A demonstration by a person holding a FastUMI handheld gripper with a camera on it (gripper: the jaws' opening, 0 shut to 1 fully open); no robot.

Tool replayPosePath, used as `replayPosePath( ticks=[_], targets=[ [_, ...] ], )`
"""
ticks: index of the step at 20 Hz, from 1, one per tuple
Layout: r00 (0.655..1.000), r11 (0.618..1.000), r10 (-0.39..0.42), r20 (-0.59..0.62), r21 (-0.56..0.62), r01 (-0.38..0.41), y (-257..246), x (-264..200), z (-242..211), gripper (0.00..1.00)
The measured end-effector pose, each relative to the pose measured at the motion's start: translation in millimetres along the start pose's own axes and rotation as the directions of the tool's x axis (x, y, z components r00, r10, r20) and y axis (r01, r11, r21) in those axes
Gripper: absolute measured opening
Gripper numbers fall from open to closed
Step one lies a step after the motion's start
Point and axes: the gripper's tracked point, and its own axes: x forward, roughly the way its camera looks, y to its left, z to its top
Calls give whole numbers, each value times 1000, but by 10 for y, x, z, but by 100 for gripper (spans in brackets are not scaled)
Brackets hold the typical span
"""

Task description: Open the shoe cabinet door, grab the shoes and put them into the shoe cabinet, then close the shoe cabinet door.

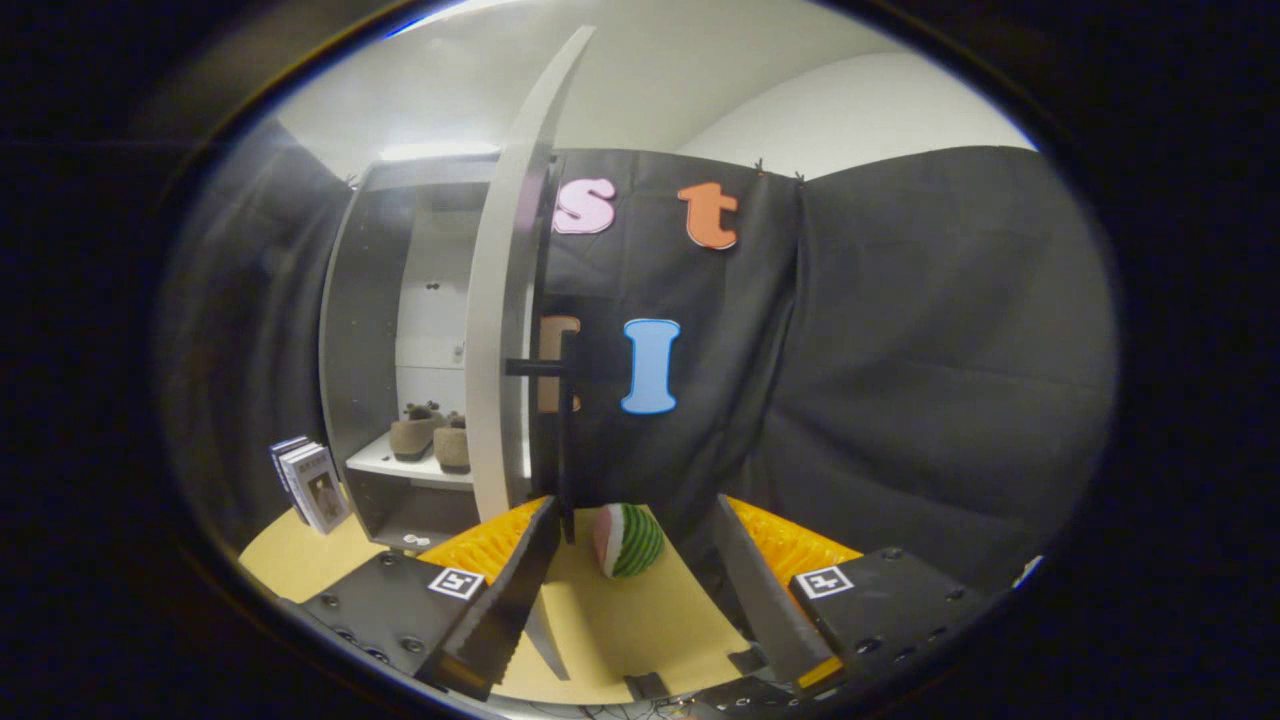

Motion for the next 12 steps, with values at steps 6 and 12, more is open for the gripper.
replayPosePath(
  ticks=[6,12],
  targets=[
    [1000,999,13,-6,50,-13,63,15,-27,94],
    [999,998,41,-21,56,-39,271,-35,-17,94]
  ],
)
